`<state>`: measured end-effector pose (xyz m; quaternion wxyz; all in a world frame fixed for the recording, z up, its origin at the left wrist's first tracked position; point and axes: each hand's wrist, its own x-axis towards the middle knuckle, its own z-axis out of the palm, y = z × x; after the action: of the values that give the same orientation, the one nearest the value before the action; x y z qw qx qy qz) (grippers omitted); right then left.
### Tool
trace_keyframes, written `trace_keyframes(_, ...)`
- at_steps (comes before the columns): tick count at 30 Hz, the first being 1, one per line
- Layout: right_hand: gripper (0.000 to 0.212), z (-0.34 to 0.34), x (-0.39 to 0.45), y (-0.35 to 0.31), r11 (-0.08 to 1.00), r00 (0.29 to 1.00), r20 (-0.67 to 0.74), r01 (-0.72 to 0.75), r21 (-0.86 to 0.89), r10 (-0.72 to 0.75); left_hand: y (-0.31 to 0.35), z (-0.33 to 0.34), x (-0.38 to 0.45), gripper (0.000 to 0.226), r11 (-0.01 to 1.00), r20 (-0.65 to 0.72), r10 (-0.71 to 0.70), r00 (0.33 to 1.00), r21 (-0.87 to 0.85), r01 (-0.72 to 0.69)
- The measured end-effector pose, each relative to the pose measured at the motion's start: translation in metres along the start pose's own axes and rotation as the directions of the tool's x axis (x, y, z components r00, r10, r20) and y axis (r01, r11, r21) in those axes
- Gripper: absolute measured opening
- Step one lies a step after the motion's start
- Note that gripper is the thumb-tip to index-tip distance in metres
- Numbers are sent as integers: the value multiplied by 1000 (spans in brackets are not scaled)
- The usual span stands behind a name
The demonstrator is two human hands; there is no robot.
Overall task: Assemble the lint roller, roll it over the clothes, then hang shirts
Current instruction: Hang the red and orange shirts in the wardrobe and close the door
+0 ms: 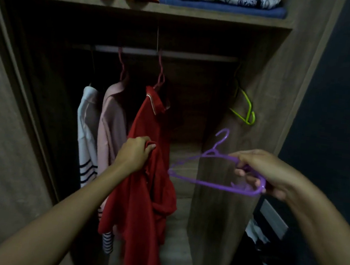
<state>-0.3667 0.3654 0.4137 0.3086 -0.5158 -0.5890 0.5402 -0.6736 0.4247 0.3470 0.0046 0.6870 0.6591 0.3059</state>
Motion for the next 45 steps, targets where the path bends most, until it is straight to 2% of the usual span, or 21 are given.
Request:
trace_keyframes(4,35,-1,-25,2,999,993,104,-48,-9,48,2,10,-2,22,998,5,65,998,12,-65)
trace_keyframes(10,28,16,-17,6,990,986,125,-102,-103,114,9,10,-4,19,994,1,106,994,-42,-105)
trace_keyframes(12,22,34,-3,16,993,994,43,-102,-54,104,15,8,-9,17,989,-1,130,991,-66,-130)
trace_keyframes(14,19,56,21,36,989,989,-98,-98,112,109,22,10,-14,16,983,14,159,987,-97,-157)
trace_keyframes(16,26,78,50,61,903,963,-156,-138,407,218,28,12,-21,18,976,37,183,982,-123,-177)
trace_keyframes(18,39,97,76,82,783,935,-124,-199,589,331,32,14,-28,18,972,44,198,979,-140,-191)
trace_keyframes(20,44,111,93,96,714,912,-82,-257,651,403,32,13,-36,17,969,38,209,977,-141,-201)
trace_keyframes(24,40,129,110,103,580,905,22,-290,761,424,19,8,-45,17,977,21,181,983,-116,-178)
trace_keyframes(27,30,135,116,95,392,913,67,-238,888,403,4,3,-50,18,988,4,138,990,-67,-138)
trace_keyframes(30,17,144,119,81,300,938,43,-153,942,343,-10,-2,-56,20,994,-15,100,995,-34,-100)
trace_keyframes(32,11,150,121,72,318,948,35,-140,938,316,-15,-8,-60,24,997,-40,80,996,4,-80)
trace_keyframes(35,5,163,123,64,419,956,58,-180,890,287,-19,-17,-62,28,998,-99,55,994,31,-52)
trace_keyframes(38,10,179,122,56,524,964,137,-241,817,228,-16,-27,-62,30,999,-147,29,989,41,-23)
trace_keyframes(40,18,186,119,49,568,964,192,-264,779,185,-13,-31,-62,36,997,-103,-5,995,72,13)
trace_keyframes(42,22,189,115,41,594,962,223,-273,757,159,-11,-33,-63,47,992,-16,-98,995,72,99)
trace_keyframes(45,21,185,115,35,638,962,224,-272,720,158,-17,-43,-67,53,976,98,-187,978,-94,196)
